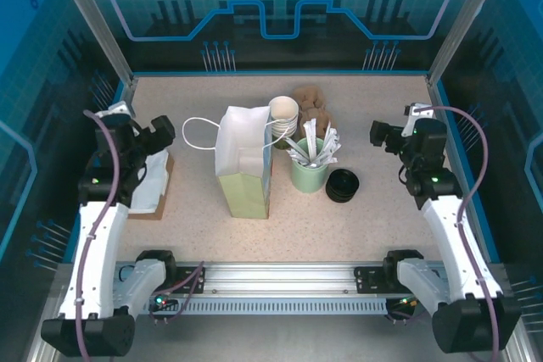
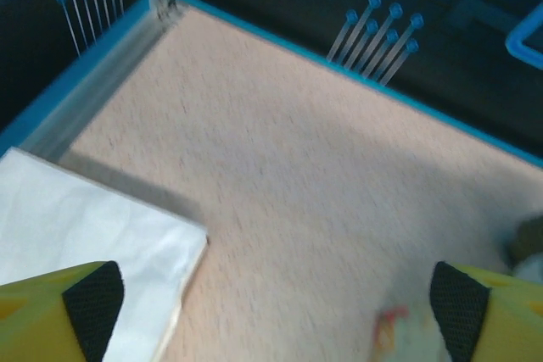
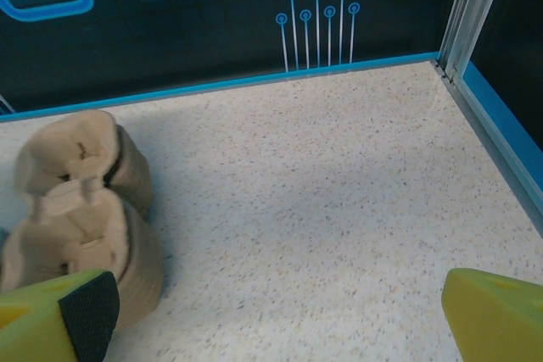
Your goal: Pack the takeout coffee
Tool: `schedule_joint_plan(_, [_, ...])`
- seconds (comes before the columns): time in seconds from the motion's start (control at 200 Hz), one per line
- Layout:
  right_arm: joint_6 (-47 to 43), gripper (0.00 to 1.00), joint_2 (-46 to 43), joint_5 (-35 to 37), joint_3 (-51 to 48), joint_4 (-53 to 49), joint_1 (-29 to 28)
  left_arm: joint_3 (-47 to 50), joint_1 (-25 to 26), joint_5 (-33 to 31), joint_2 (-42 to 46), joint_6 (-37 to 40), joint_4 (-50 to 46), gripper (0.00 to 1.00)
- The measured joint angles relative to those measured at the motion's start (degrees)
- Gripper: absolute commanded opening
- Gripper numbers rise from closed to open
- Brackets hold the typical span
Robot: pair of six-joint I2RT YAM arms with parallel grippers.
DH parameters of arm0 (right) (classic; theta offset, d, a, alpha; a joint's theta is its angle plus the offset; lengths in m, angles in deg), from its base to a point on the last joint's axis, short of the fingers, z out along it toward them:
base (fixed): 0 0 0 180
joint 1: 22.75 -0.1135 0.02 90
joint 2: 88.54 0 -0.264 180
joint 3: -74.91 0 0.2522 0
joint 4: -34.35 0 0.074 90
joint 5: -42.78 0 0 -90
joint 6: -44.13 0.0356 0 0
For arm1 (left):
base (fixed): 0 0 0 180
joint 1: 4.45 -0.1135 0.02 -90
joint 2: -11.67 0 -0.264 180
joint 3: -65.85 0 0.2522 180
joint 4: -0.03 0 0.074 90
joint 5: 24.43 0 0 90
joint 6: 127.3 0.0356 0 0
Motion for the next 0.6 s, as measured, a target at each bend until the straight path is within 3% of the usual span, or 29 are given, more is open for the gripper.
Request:
schedule_joint_plan(0.08, [1.46,1.00,-1.36,-1.42,3.74,-6.23,0.00,-9.38,0.00,4.68,-1.75,-0.57,-9.62,0.77])
schedule_joint_plan(0.175, [3.23,1.00,-1.99,-3.39,6.88,-11.61,0.00,-18.75,0.96,10.75,-3.76,-1.31,-17.25,0.69])
schedule_joint_plan(0.415, [6.47,1.00,-0.85,-5.68,9.60,-19.28,-0.42,-28.52,15.34,17.05,-10.49,-2.86,-25.53,0.67])
schedule_joint_plan(0.6, [7.02,1.00,-0.63,-5.68,10.19,-21.92,-0.92,-29.11,20.55,15.78,-19.69,-2.93,-27.04,0.67])
